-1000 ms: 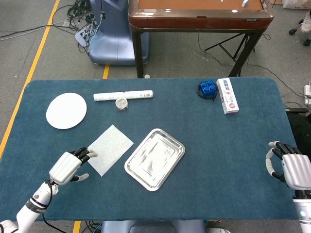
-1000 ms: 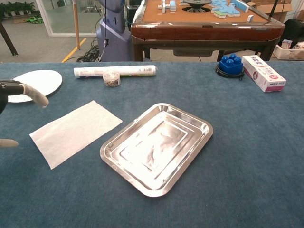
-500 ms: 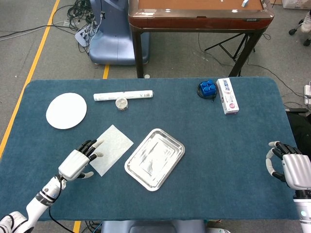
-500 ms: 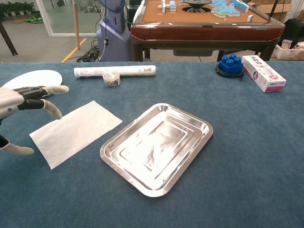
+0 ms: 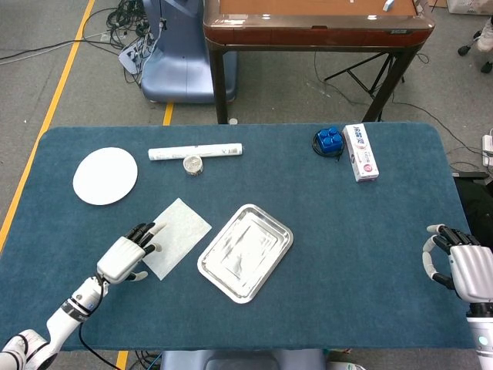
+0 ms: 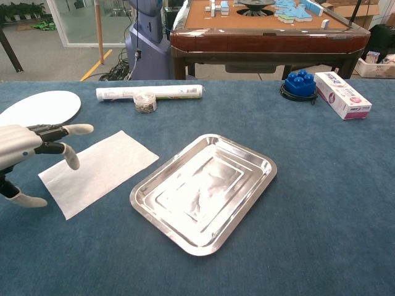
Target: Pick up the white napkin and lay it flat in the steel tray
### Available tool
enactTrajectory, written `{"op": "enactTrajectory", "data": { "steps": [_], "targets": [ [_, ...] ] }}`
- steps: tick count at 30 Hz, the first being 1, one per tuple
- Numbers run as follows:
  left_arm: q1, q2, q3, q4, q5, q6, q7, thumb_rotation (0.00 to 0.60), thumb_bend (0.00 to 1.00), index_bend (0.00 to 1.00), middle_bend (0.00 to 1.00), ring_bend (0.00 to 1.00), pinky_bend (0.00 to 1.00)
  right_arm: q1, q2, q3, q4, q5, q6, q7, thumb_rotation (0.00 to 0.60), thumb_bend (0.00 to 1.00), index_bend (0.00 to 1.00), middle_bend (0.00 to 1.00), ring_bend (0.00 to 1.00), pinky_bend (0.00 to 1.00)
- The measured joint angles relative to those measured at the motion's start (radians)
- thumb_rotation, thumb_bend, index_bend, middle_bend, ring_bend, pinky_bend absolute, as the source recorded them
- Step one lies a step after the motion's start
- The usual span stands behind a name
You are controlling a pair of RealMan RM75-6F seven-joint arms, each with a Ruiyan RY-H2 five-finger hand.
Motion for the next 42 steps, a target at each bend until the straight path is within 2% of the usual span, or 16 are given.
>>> {"op": "enactTrajectory", "data": {
  "steps": [12, 19, 23, 28, 35, 42],
  "targets": [
    [0.003, 0.0, 0.017, 0.009, -0.023, 0.0, -0.002, 0.6, 0.05, 0.38, 0.0, 0.0, 0.11, 0.001, -0.003, -0.003, -0.001, -0.002, -0.005, -0.013, 0.6, 0.38, 0.59, 0.32, 0.3, 0.35],
    [0.007, -0.014, 0.023, 0.029, -0.033, 0.005, -0.021, 0.6, 0.07, 0.46, 0.0, 0.0, 0.13, 0.002, -0.004, -0.002, -0.003, 0.001, -0.007, -0.017, 0.6, 0.38, 0.59, 0.32, 0.3, 0.35],
    [0.006, -0.021, 0.026, 0.035, -0.035, 0.008, -0.027, 0.6, 0.08, 0.47, 0.0, 0.0, 0.13, 0.002, -0.004, -0.002, -0.002, 0.001, -0.008, -0.017, 0.6, 0.38, 0.59, 0.32, 0.3, 0.35],
    [0.002, -0.028, 0.028, 0.032, -0.038, 0.005, -0.026, 0.6, 0.12, 0.47, 0.0, 0.0, 0.13, 0.004, -0.004, -0.002, -0.001, 0.002, -0.01, -0.019, 0.6, 0.38, 0.59, 0.32, 0.3, 0.35],
    [0.0, -0.056, 0.022, 0.048, -0.057, -0.007, -0.03, 0.6, 0.24, 0.48, 0.0, 0.0, 0.13, 0.004, -0.004, -0.002, -0.001, 0.002, -0.01, -0.018, 0.6, 0.38, 0.59, 0.32, 0.3, 0.35],
    [-0.002, -0.065, 0.024, 0.066, -0.067, -0.018, -0.032, 0.6, 0.27, 0.48, 0.0, 0.0, 0.13, 0.004, -0.003, -0.002, 0.0, 0.002, -0.011, -0.015, 0.6, 0.38, 0.59, 0.32, 0.3, 0.35]
  ]
}}
